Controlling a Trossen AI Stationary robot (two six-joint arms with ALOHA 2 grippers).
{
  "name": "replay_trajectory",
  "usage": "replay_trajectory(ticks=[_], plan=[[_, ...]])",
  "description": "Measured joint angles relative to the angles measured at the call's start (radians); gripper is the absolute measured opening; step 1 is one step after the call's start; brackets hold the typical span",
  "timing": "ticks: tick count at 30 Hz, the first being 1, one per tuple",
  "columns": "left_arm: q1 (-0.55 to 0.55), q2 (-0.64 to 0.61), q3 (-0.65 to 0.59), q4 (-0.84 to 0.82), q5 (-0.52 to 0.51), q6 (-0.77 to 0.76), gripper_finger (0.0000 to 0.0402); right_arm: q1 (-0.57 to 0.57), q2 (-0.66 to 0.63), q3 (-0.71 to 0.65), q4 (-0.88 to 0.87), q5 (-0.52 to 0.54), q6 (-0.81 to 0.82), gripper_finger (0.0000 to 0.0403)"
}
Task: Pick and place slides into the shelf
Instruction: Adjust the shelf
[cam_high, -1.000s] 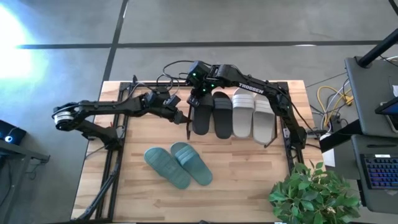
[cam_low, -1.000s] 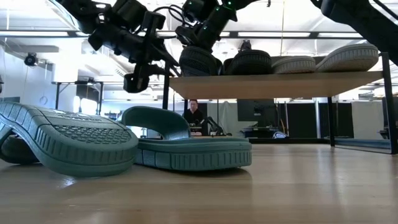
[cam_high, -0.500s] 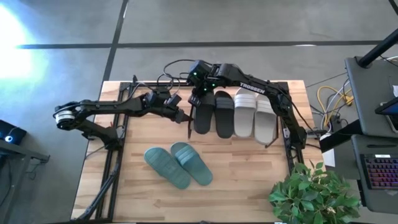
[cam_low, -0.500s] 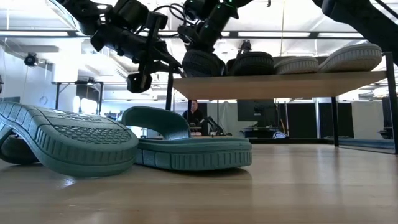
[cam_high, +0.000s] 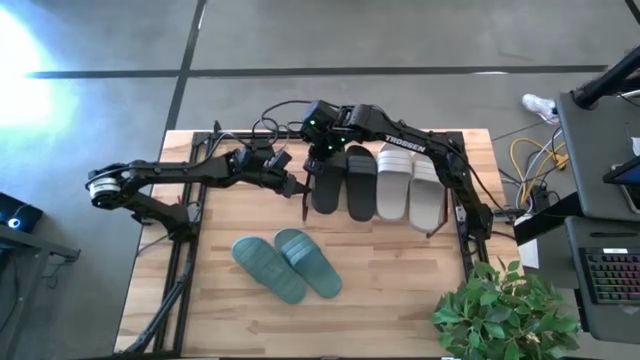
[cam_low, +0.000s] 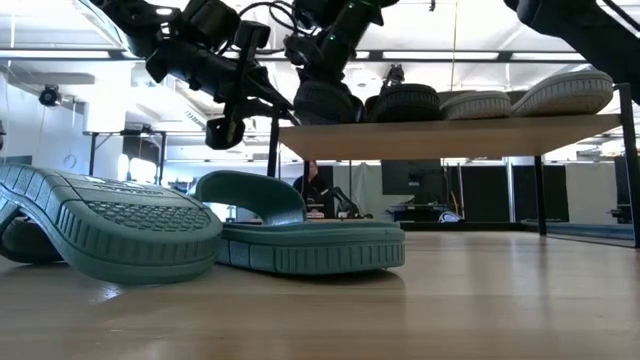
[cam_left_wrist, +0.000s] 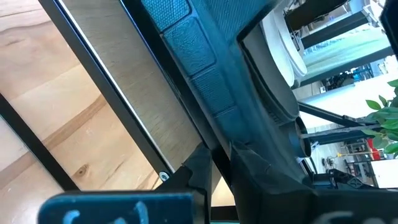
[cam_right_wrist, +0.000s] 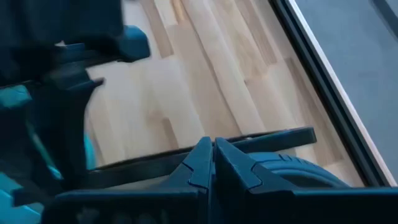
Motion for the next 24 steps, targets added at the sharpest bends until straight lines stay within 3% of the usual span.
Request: replay_trajectory(ticks=[18, 24], plan=[[-0.004, 0.0, -0.003, 0.008, -0.018, 0.0, 0.0014, -0.001, -0.005, -0.05, -0.02, 0.064, 0.01, 0.0012], [-0.004, -0.021, -0.061, 0.066, -0.026, -0.03, 0.0012, 0.0, -0.005, -0.054, -0.029, 0.096, 0.002, 0.0012]])
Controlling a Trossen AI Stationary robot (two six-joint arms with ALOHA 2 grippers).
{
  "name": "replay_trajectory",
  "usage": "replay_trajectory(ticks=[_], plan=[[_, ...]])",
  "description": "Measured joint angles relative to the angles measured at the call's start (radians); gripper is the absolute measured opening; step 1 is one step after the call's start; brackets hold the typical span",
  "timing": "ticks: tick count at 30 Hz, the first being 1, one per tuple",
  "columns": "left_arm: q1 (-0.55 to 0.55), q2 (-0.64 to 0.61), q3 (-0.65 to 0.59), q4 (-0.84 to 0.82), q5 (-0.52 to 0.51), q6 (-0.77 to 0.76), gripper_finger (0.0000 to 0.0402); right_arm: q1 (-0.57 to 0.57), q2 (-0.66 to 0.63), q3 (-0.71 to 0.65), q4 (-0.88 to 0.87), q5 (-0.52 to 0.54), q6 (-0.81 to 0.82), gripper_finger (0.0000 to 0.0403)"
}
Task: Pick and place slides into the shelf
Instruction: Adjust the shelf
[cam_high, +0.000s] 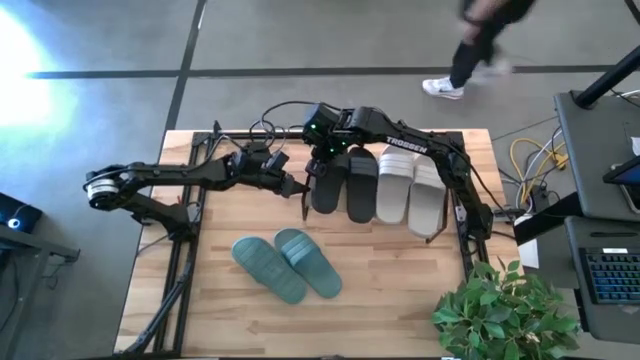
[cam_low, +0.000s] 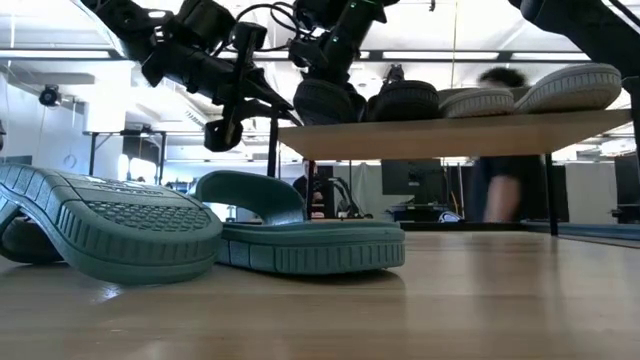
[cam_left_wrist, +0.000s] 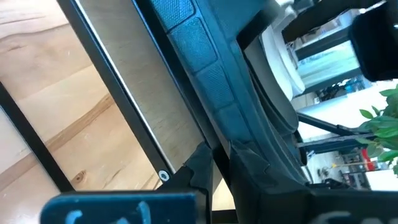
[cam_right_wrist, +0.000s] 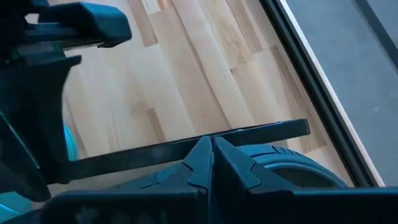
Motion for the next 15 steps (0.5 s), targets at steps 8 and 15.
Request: replay_trajectory(ticks=[8, 15], plan=[[0.0, -0.021, -0.053, 0.094, -0.01, -0.04, 0.0006, 0.001, 0.003, -0.006, -0.046, 0.044, -0.01, 0.0012], [0.0, -0.021, -0.055, 0.1, -0.002, -0.041, 0.0005, 0.001, -0.009, -0.012, 0.021, 0.053, -0.014, 0.0012]])
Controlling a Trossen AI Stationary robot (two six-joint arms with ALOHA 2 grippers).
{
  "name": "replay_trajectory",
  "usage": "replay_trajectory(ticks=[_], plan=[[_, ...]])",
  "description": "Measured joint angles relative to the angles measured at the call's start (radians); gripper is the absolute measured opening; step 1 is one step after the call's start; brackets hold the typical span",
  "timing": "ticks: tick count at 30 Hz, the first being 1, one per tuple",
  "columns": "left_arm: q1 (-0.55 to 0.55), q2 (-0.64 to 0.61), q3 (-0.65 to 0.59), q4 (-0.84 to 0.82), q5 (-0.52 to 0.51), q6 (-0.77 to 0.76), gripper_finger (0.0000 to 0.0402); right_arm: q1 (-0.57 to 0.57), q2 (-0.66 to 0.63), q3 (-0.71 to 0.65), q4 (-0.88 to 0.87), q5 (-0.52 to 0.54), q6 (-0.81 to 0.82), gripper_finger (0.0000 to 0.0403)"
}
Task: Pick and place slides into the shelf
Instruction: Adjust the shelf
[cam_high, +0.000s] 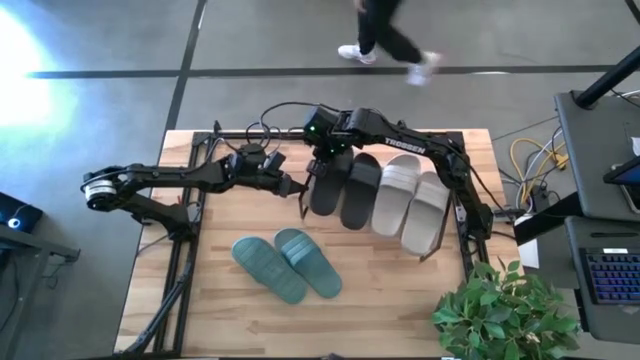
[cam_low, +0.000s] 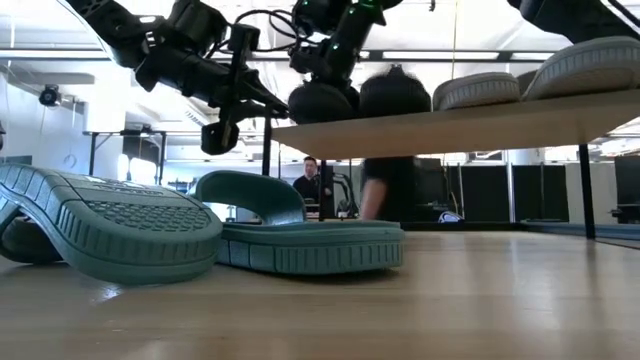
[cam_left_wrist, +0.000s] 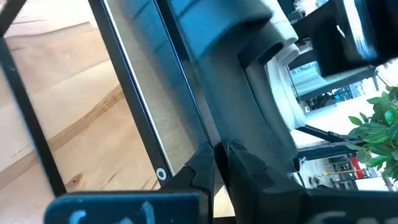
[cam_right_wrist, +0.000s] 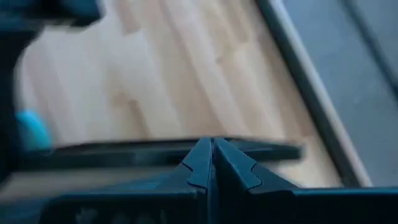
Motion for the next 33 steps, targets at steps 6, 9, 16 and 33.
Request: replay_trajectory(ticks=[6, 9, 16, 33], plan=[[0.0, -0.002, 0.004, 0.012, -0.002, 0.015, 0.0027, -0.007, -0.03, 0.002, 0.05, 0.096, -0.011, 0.0013], [0.0, -0.009, 0.003, 0.01, -0.017, 0.023, 0.0049, -0.009, -0.032, 0.002, 0.041, 0.102, -0.012, 0.0013], [0.002, -0.063, -0.006, -0.019, -0.049, 0.079, 0.0078, 0.004, -0.1, 0.029, -0.035, 0.098, 0.049, 0.0013], [0.001, -0.173, -0.019, -0.136, -0.069, 0.127, 0.0035, -0.017, -0.302, 0.013, -0.477, 0.228, 0.392, 0.0013]])
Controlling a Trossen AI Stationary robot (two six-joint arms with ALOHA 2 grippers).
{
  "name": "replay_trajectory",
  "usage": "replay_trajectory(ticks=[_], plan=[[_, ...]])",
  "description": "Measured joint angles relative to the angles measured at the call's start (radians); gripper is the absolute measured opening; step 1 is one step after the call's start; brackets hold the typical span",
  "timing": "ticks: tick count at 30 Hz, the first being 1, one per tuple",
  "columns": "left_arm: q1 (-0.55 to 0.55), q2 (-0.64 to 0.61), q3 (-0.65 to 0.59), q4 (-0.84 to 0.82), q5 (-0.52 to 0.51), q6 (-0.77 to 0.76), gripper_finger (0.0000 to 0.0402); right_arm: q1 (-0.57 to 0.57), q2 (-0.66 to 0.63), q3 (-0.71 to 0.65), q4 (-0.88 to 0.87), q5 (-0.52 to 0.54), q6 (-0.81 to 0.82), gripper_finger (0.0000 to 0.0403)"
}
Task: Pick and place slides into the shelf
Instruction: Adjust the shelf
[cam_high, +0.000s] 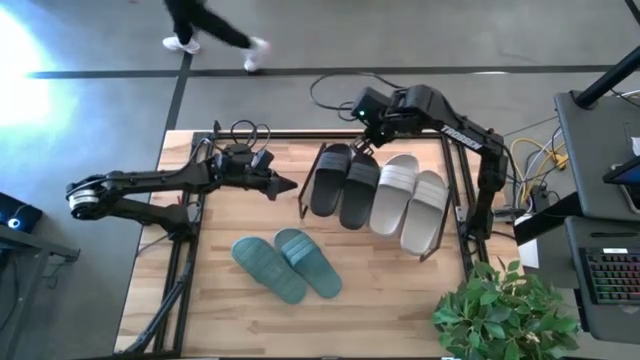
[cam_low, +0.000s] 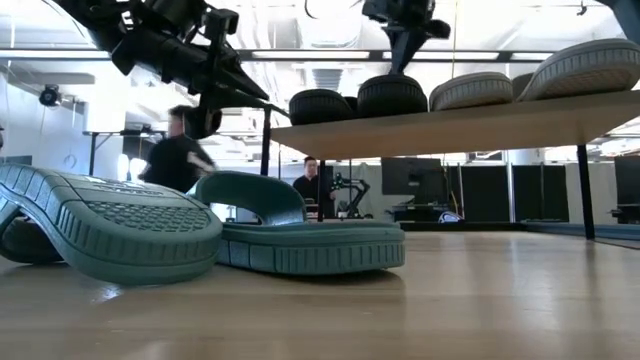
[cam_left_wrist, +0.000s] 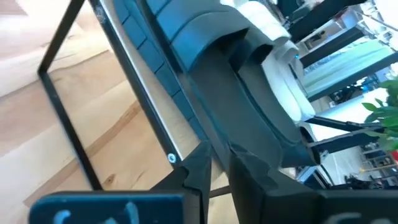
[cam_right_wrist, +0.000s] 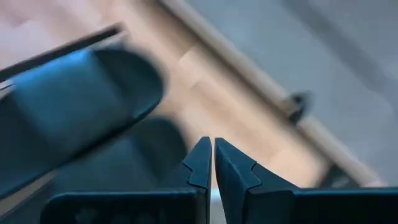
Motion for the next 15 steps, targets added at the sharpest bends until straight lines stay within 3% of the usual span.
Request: replay_trajectory(ticks=[5, 8, 11, 15], plan=[[0.0, -0.001, -0.002, -0.031, -0.013, 0.0, 0.0038, -0.02, -0.022, -0.077, 0.006, -0.417, 0.132, 0.0013], [0.0, -0.001, -0.005, -0.032, -0.008, 0.0, 0.0038, 0.012, -0.051, -0.138, 0.006, -0.597, 0.135, 0.0013], [-0.001, -0.001, -0.006, -0.025, 0.002, 0.003, 0.0038, 0.062, -0.082, -0.191, 0.005, -0.657, 0.139, 0.0013], [-0.001, 0.009, -0.008, -0.008, 0.025, 0.008, 0.0038, 0.128, -0.122, -0.239, 0.006, -0.561, 0.147, 0.0013]])
